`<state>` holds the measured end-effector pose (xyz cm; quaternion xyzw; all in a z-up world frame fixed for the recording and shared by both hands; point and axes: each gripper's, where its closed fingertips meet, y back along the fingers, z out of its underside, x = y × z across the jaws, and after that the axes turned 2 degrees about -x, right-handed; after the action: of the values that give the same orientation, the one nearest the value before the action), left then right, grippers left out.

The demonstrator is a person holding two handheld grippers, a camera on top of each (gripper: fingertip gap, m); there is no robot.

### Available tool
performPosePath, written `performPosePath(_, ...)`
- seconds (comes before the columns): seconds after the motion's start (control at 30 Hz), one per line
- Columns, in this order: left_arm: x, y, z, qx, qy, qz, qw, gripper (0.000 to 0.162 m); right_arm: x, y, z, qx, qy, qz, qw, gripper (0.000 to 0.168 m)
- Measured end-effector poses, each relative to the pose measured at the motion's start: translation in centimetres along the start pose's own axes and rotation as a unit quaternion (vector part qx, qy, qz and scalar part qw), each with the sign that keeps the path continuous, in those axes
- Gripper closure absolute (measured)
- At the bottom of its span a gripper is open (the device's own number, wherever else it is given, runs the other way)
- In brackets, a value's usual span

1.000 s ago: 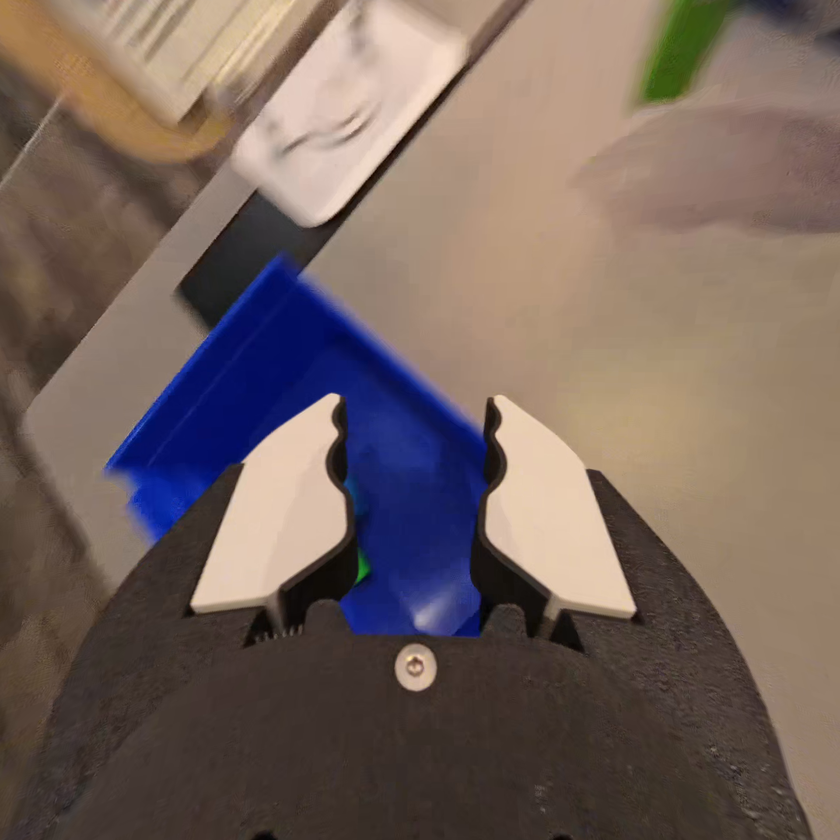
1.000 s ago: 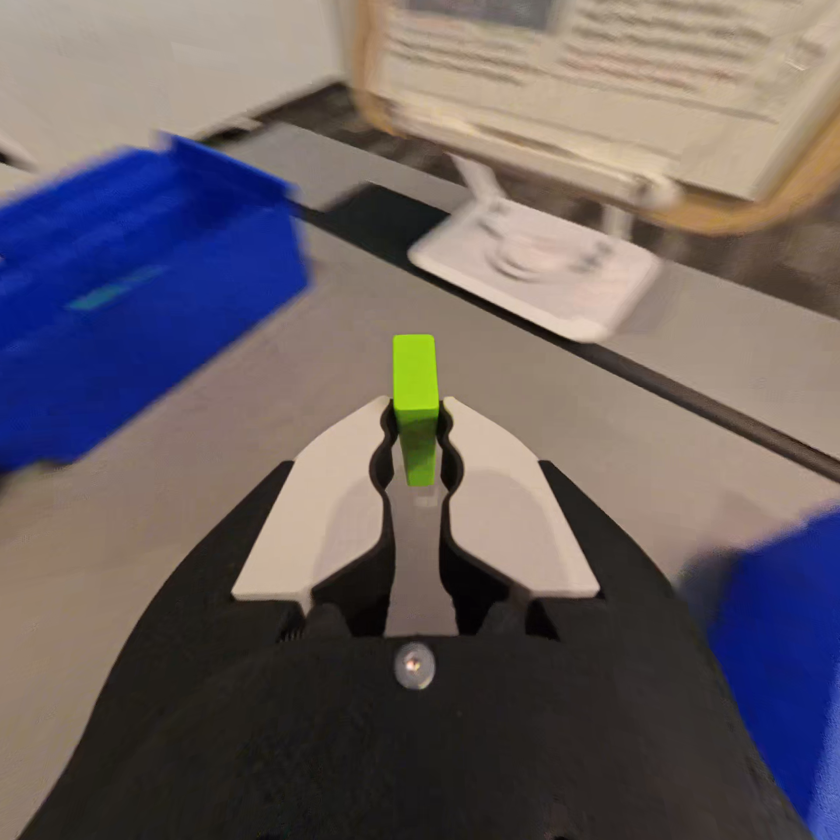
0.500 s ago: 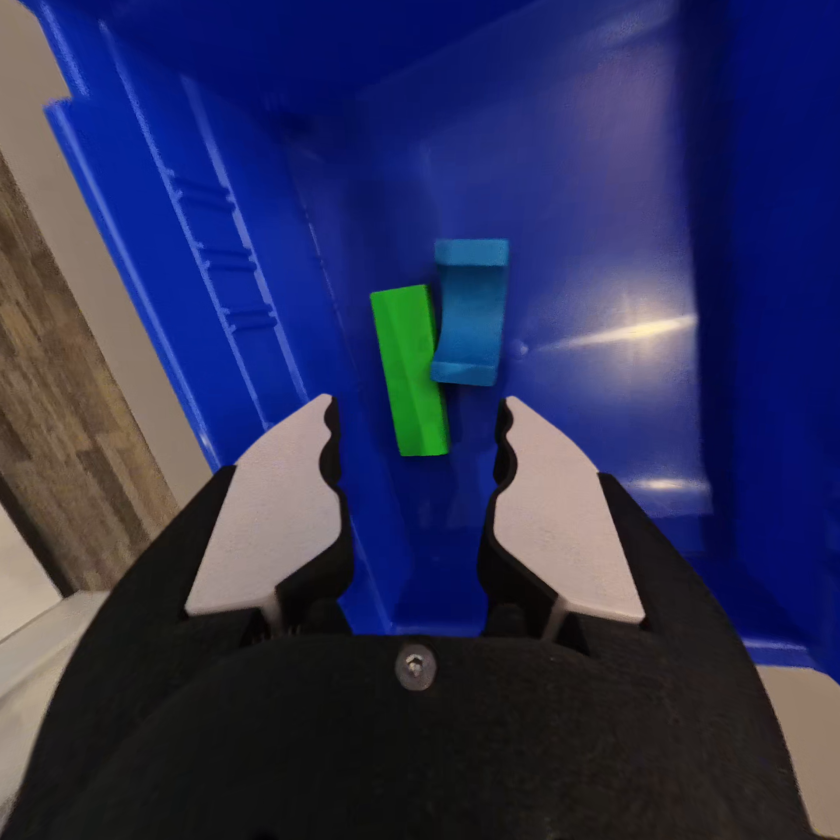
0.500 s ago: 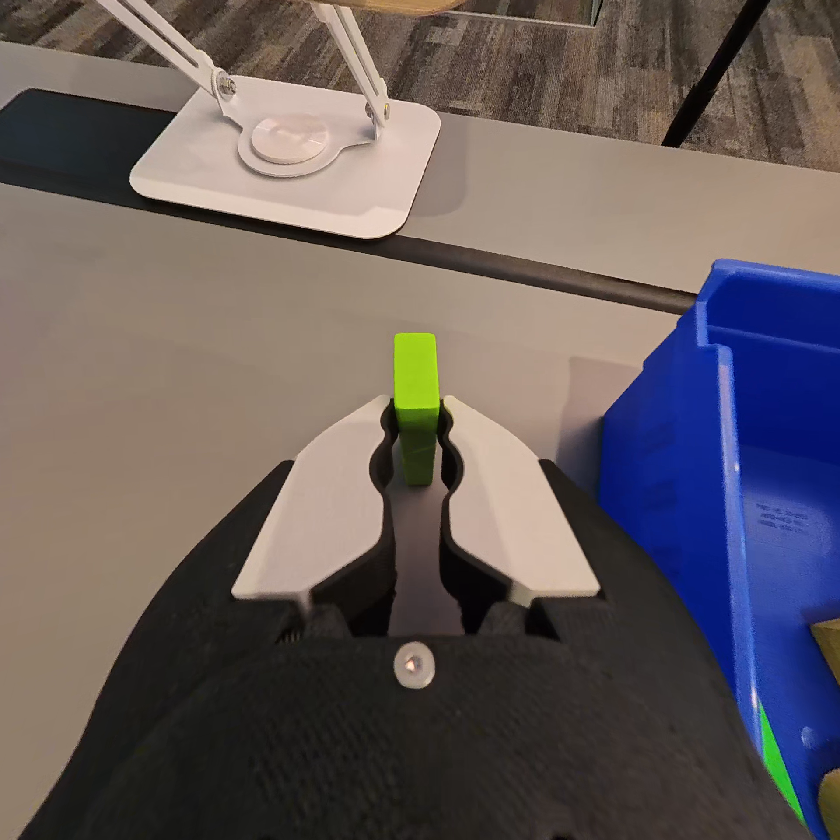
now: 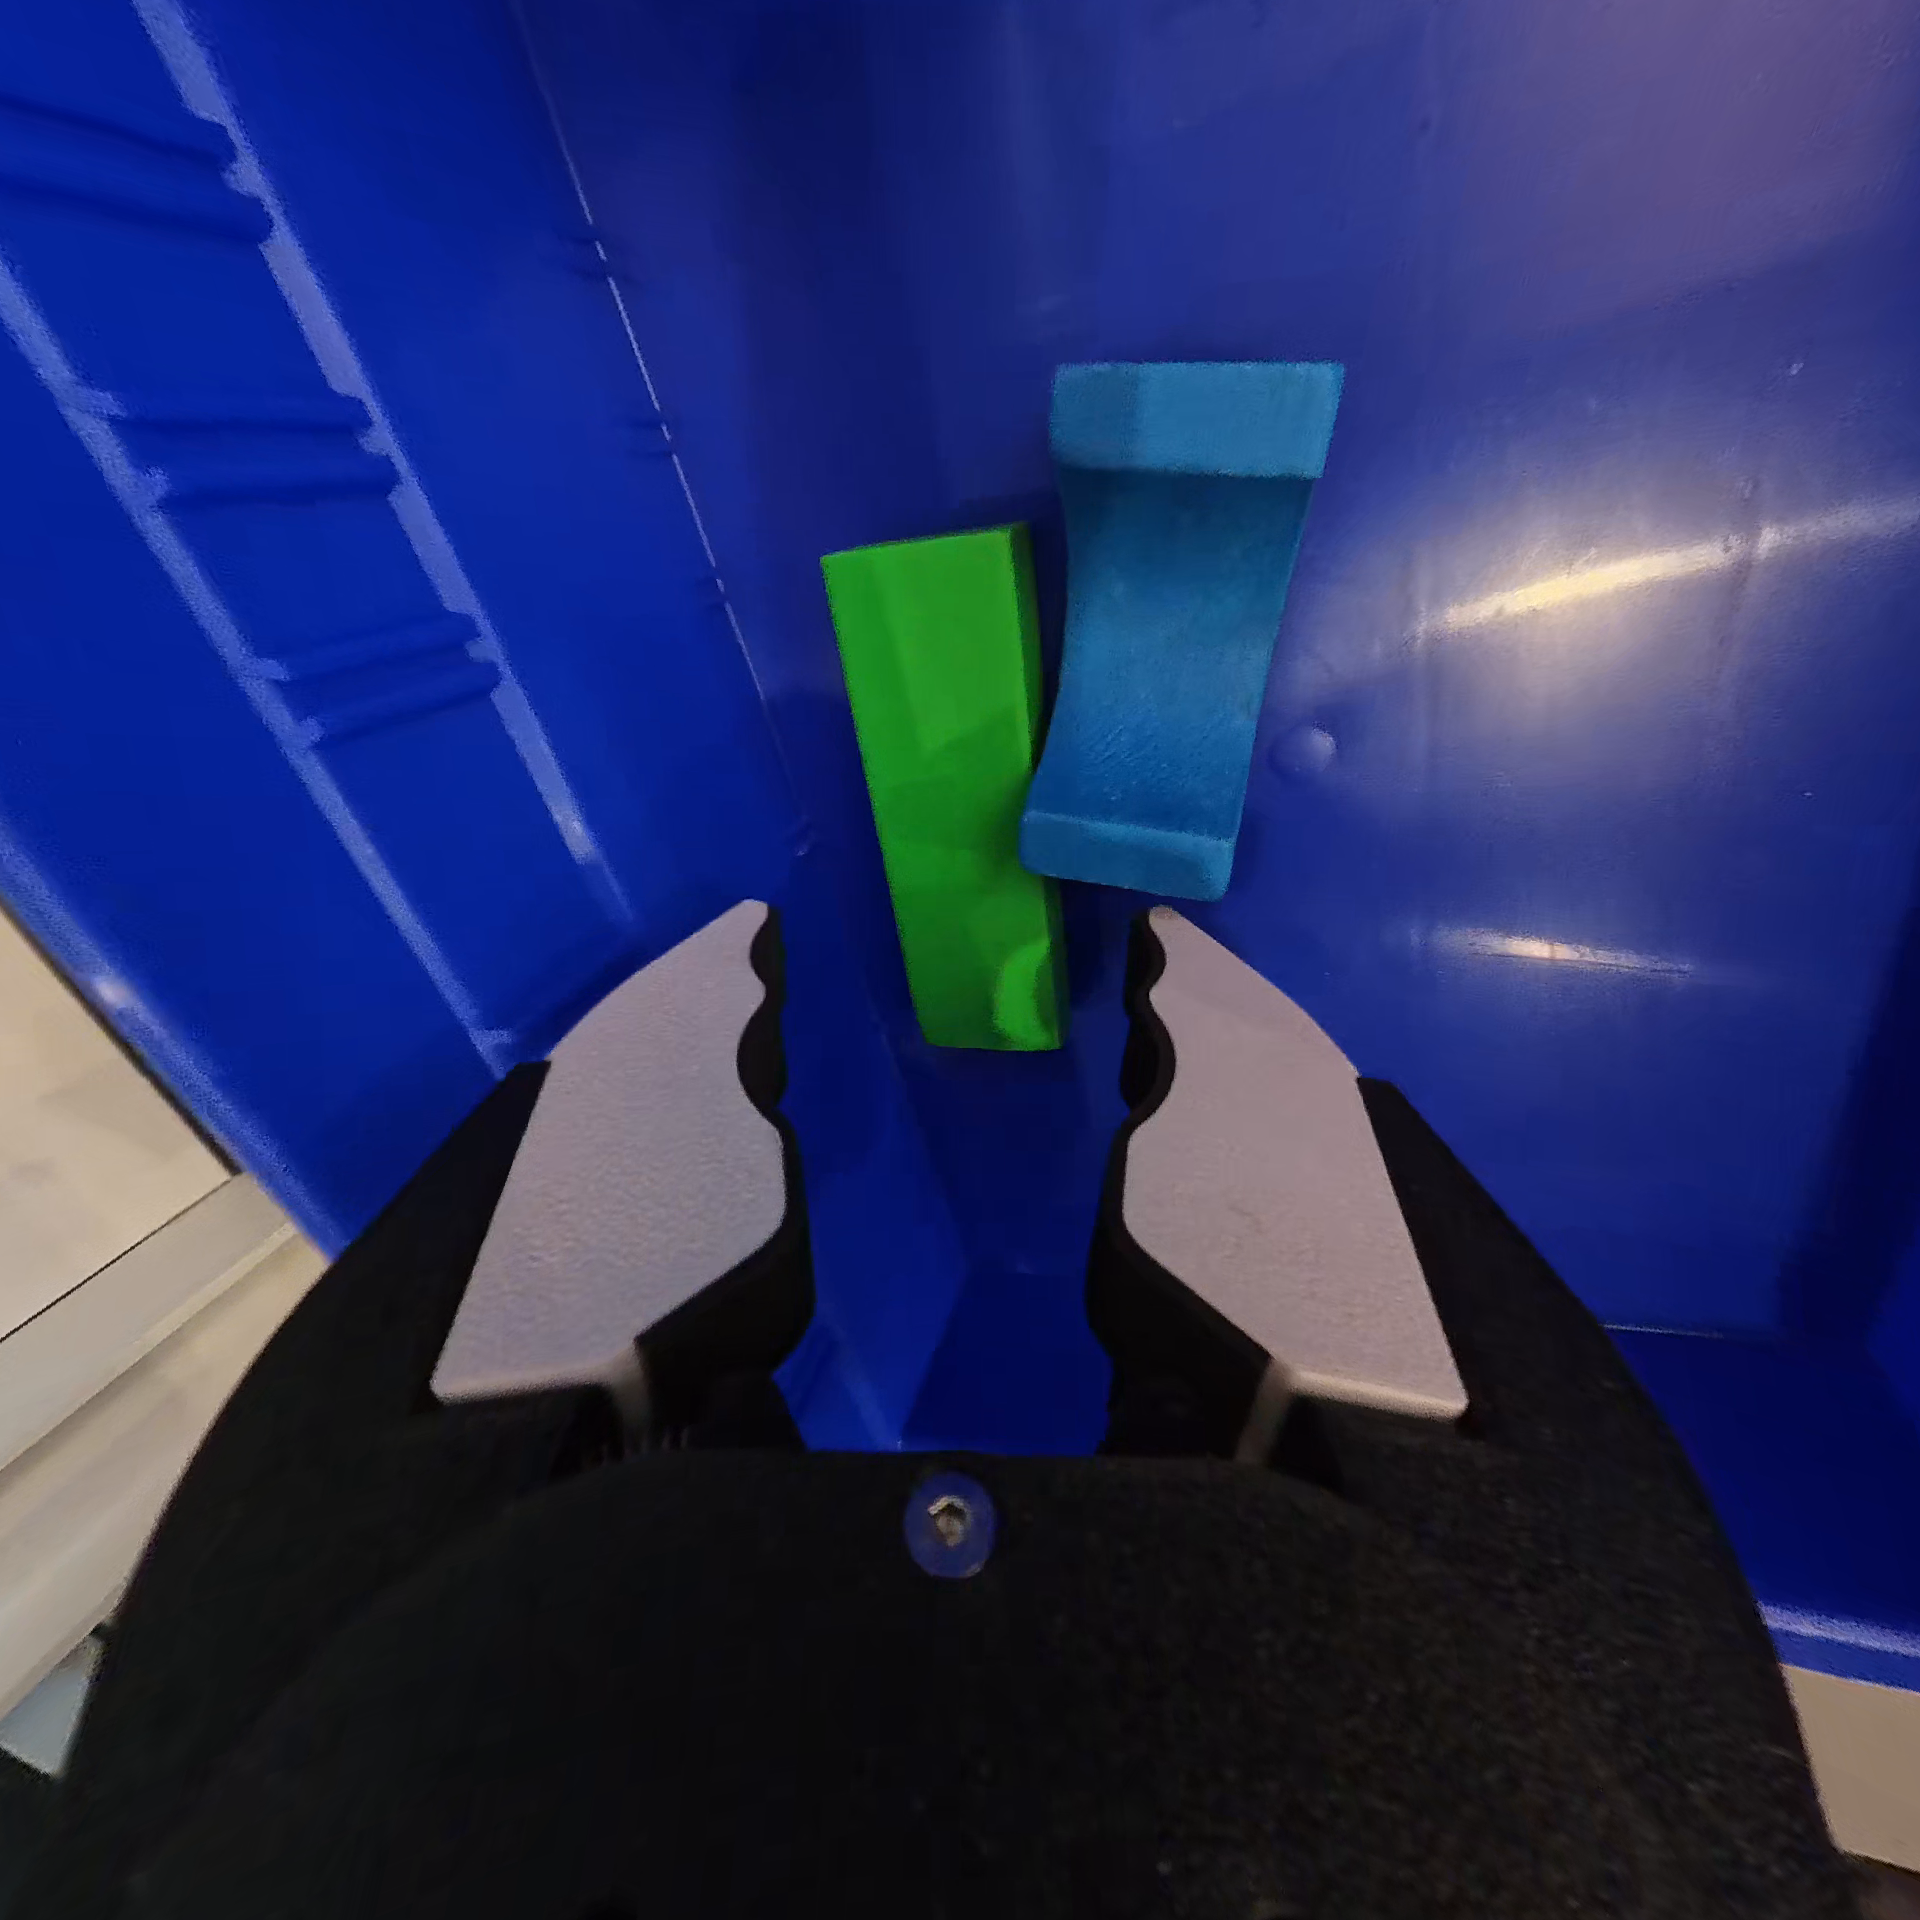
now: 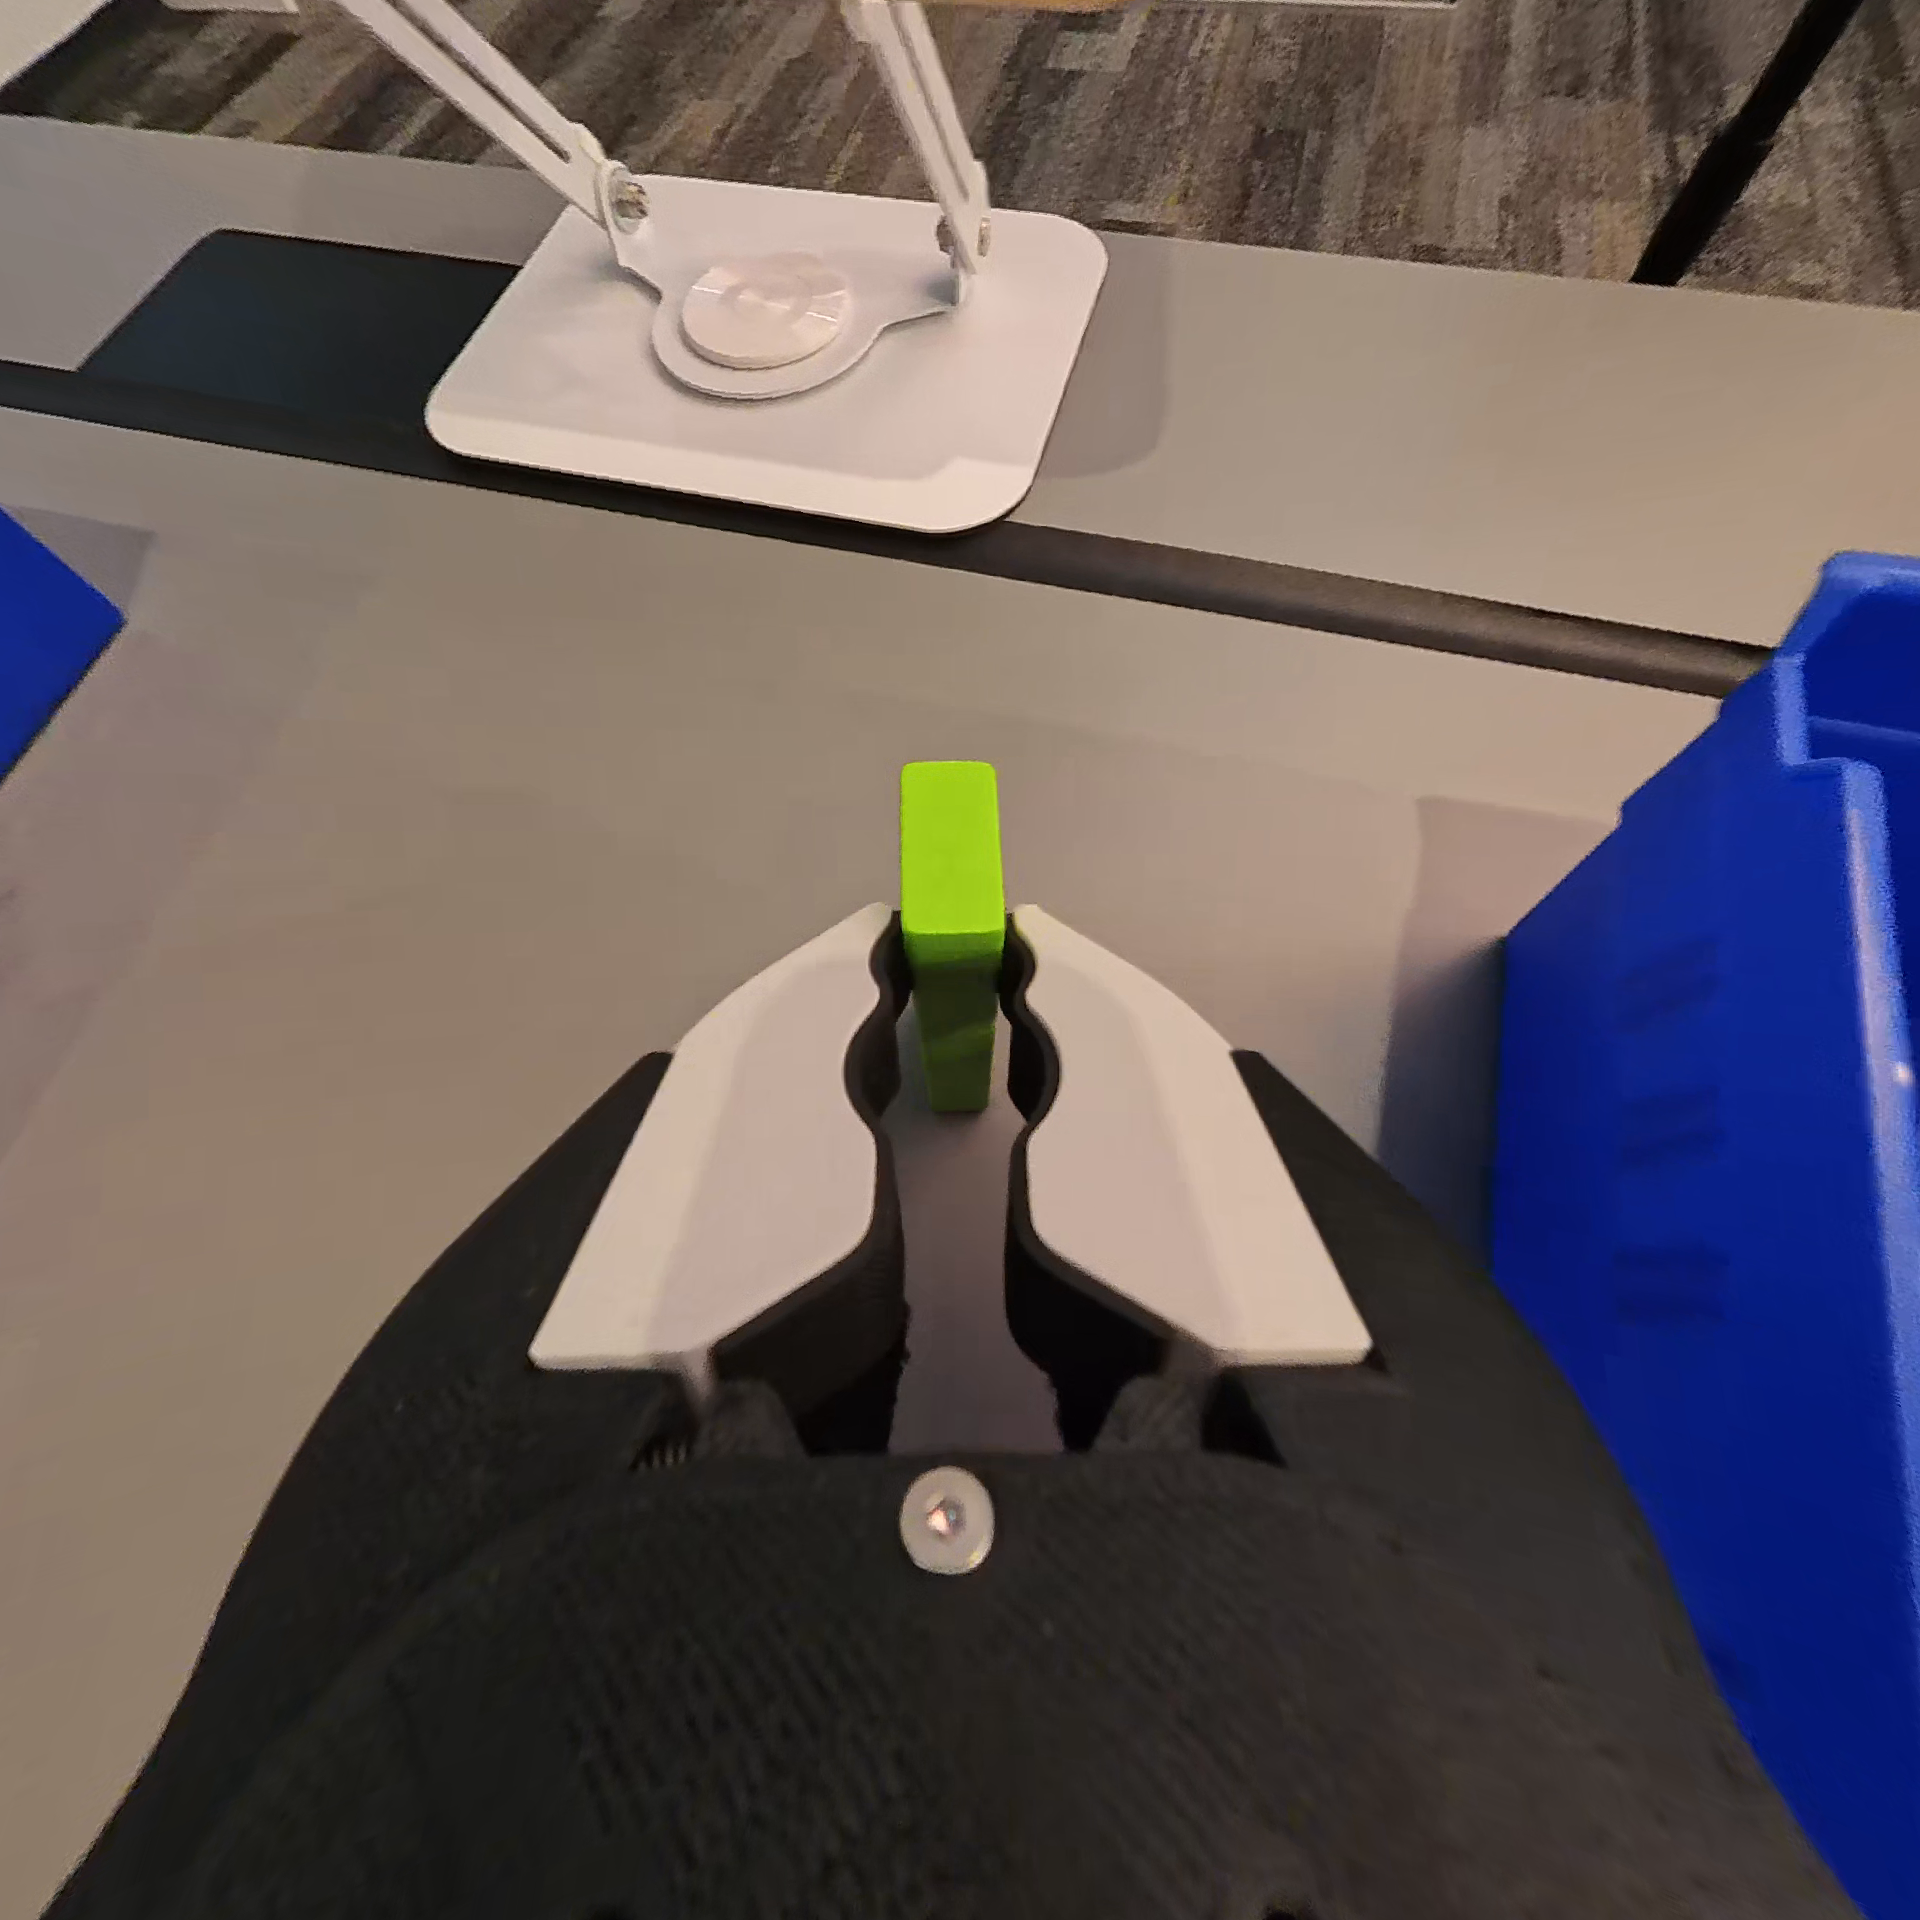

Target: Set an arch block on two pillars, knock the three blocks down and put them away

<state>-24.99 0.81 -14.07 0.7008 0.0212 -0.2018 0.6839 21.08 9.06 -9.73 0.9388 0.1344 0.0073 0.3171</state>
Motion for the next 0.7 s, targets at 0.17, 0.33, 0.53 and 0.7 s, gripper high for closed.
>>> performPosePath(0.17,0.3,-0.4,-0.1,-0.007,0.001,0.004,1.000,0.104,-1.0,0.2,0.1,0.002,0.013,0.014,1.000,0.151)
performPosePath(0.33,0.5,-0.6,0.0,-0.009,-0.003,0.016,1.000,0.128,-1.4,0.1,0.4,0.000,0.024,0.021,0.999,0.151)
performPosePath(0.53,0.4,-0.7,-0.1,-0.009,-0.009,0.017,1.000,0.130,-1.8,0.0,0.6,-0.005,0.033,0.011,0.999,0.143)
performPosePath(0.7,0.4,-0.6,-0.1,-0.008,-0.007,0.022,1.000,0.130,-1.7,-0.3,1.0,-0.016,0.042,0.013,0.999,0.136)
